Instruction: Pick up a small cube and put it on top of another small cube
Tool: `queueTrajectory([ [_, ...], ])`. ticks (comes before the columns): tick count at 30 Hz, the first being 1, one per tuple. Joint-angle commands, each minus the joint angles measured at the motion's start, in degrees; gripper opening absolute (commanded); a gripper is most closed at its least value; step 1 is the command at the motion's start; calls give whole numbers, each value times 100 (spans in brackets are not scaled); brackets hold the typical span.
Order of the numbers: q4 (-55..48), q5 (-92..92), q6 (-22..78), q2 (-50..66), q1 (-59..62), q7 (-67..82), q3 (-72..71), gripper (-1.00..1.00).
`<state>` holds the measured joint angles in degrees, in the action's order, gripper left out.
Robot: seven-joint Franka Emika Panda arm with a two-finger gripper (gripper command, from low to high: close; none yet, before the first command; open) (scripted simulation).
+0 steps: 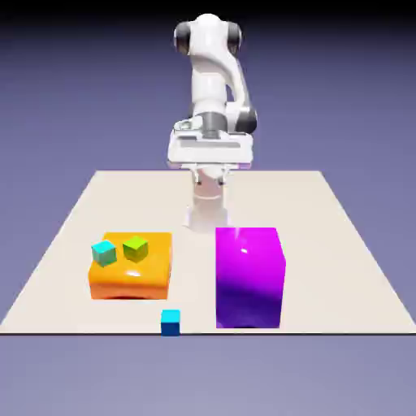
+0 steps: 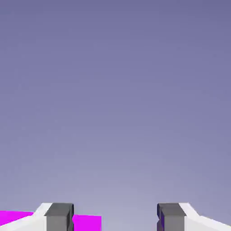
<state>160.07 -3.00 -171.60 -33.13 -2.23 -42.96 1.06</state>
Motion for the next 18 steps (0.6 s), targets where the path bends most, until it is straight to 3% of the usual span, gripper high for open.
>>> queueTrajectory([
  [1,-77,-250,200,-39,-128,-42,88,0],
  [5,-290,-1233,1028,-68,-657,-182,351,0],
  [11,284,-2582,2523,1045,-1602,-144,-71,0],
  [18,1387,-845,1362,2066,-853,297,-1194,0],
])
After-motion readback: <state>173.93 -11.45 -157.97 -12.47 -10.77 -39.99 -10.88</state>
